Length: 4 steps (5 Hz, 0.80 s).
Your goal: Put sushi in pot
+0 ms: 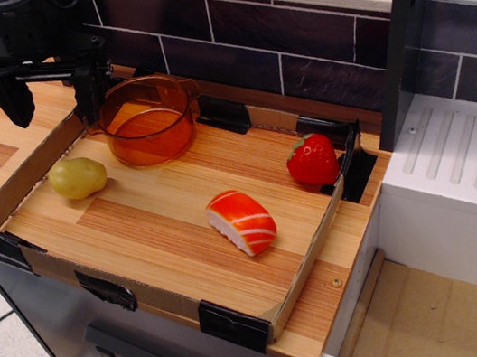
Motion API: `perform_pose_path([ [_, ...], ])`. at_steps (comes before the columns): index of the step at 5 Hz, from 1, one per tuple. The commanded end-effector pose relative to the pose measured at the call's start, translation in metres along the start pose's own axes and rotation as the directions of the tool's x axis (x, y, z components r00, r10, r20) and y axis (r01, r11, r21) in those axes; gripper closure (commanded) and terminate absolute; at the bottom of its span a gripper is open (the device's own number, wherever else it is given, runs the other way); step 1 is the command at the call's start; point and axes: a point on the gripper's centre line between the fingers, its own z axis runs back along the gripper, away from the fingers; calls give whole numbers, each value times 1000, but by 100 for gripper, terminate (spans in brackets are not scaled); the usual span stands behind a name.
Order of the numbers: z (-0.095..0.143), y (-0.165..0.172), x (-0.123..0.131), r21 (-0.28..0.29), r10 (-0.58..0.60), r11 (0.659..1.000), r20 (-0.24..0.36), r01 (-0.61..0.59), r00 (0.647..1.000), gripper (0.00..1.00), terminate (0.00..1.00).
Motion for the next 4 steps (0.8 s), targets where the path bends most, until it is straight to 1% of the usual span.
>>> perform_pose_path([
  [1, 0, 0, 0, 0, 0, 1000, 0, 0, 1000, 0, 0],
  [2, 19, -8, -19, -80, -4, 997, -23, 2, 1000, 0, 0],
  [3, 30, -24, -33, -141, 3, 990, -80, -14, 997, 0, 0],
  [4, 35, -42, -46, -198, 62, 977, -111, -83, 992, 0, 0],
])
